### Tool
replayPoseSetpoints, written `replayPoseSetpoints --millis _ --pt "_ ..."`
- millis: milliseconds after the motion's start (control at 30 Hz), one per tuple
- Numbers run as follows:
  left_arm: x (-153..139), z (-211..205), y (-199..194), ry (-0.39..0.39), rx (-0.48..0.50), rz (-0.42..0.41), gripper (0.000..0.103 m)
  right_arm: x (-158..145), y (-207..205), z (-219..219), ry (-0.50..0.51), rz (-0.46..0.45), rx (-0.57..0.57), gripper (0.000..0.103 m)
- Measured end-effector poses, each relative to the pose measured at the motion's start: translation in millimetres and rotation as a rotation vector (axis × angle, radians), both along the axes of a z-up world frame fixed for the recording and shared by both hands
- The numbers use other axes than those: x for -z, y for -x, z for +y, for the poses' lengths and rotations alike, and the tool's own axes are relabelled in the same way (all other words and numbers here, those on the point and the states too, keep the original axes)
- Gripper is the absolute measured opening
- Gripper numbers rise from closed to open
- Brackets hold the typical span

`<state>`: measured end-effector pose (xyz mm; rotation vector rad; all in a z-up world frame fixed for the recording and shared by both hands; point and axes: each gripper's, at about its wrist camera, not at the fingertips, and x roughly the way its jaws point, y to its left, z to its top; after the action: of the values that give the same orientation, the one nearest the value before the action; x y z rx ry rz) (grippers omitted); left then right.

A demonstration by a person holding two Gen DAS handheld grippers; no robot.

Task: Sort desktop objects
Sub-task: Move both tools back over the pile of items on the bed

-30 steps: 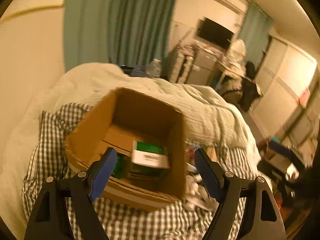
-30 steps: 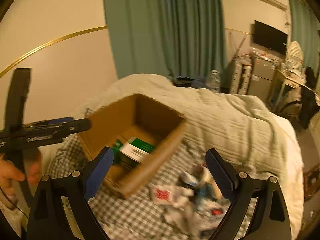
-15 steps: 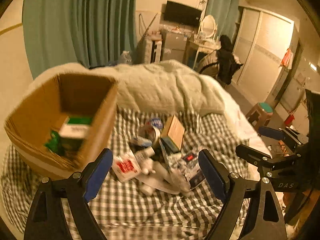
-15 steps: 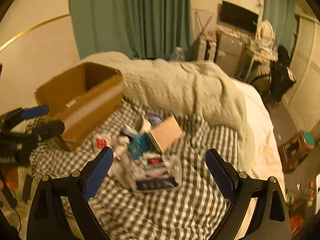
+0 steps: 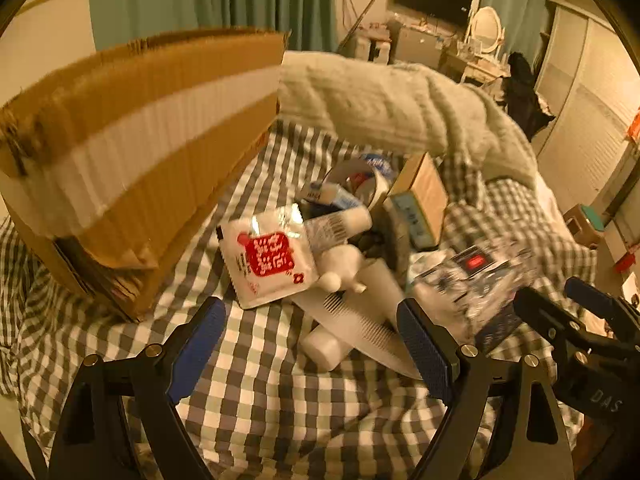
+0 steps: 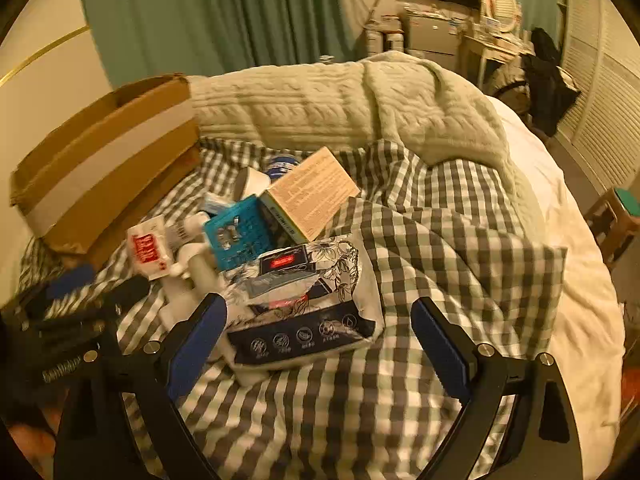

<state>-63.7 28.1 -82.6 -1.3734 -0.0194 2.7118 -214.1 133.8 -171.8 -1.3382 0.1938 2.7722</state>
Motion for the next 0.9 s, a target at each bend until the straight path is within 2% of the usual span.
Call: replayPoseSetpoints --millis 100,200,367,467,567,700,733,800,833,867,900 --pt "3.1 -4.0 2.3 0.003 -0.025 0.002 0.09 10.5 5.5 -2.1 -0.009 -0.003 0.022 0.094" --pt "2.9 -10.1 4.0 -0.012 -0.05 0.01 0.09 24.4 9.3 5.2 0.062 -0.009 0.055 0.094" --pt "15.7 -15.4 16.7 -0.026 -0.071 -0.032 0.09 38.0 10.0 14.1 0.114 -0.028 0.087 0.094" --pt "23.6 -18.0 24.1 -0.024 -0.095 -0.051 0.09 41.8 10.5 11.1 0.11 -0.03 0.084 0.094" --pt "23.8 -25.2 31.7 -0.032 -0.155 -0.03 0.09 45.9 11.2 4.5 0.072 -0.043 0.073 0.091" --pt "36.1 -35.6 37.4 -0.097 -0.159 -0.078 0.086 48.6 11.9 0.4 0.046 -0.049 0.064 0.087" --pt "38.7 -36.3 37.5 -0.105 -0.153 -0.087 0.081 48.6 11.5 0.9 0.049 -0.047 0.065 0.086" --pt "39.9 -36.6 36.6 -0.12 -0.141 -0.095 0.061 48.9 10.7 1.7 0.054 -0.044 0.067 0.083" --pt "40.5 -37.0 36.0 -0.124 -0.133 -0.101 0.046 48.8 10.0 1.6 0.053 -0.041 0.069 0.081" --pt "40.6 -37.0 35.8 -0.131 -0.125 -0.109 0.039 48.3 9.1 1.5 0.05 -0.036 0.072 0.079" --pt "42.0 -38.3 34.7 -0.147 -0.115 -0.116 0.038 47.5 8.2 1.2 0.049 -0.03 0.073 0.072"
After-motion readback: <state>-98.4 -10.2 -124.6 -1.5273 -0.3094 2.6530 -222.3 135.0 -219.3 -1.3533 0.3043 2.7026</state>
